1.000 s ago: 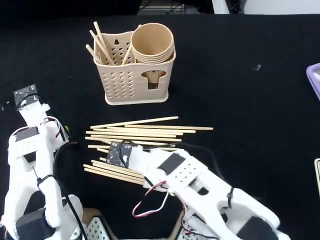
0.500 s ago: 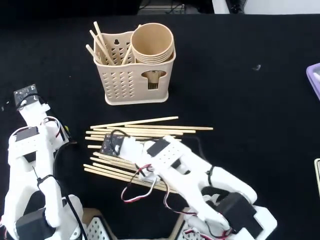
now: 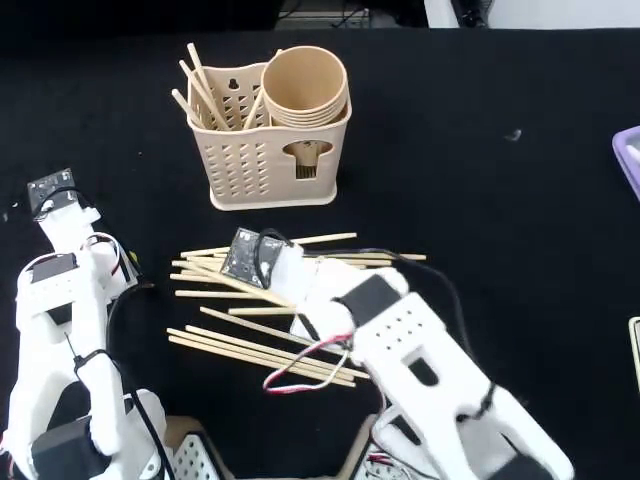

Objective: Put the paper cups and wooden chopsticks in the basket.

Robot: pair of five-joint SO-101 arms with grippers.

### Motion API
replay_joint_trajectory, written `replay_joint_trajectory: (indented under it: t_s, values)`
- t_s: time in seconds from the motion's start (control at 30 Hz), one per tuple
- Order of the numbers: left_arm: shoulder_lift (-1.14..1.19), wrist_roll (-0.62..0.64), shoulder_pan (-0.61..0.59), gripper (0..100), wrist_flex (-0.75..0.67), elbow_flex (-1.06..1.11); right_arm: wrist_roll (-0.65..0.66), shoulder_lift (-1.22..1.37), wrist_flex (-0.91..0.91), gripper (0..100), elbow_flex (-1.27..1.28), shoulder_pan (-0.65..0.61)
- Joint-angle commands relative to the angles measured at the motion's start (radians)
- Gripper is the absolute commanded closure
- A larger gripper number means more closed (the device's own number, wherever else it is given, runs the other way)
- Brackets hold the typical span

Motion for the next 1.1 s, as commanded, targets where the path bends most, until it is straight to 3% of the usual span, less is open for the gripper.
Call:
replay_joint_trajectory:
  t_s: [0.0,0.43,0.7,0.83,1.07]
  values:
    - [-0.003,-0.002,0.008,81,-0.012,-0.004,0.000,-0.070,0.006,98.8,-0.015,0.015]
    - [-0.003,-0.002,0.007,81,-0.012,-0.004,-0.009,-0.102,0.025,98.8,-0.211,0.014]
    - [-0.003,-0.002,0.008,81,-0.012,-0.004,-0.101,-0.094,0.104,98.8,-0.349,0.003]
    - [-0.003,-0.002,0.007,81,-0.012,-0.004,-0.091,-0.094,0.071,98.8,-0.243,0.003]
    - [-0.003,-0.002,0.008,81,-0.012,-0.004,-0.032,-0.094,-0.143,98.8,0.101,0.003]
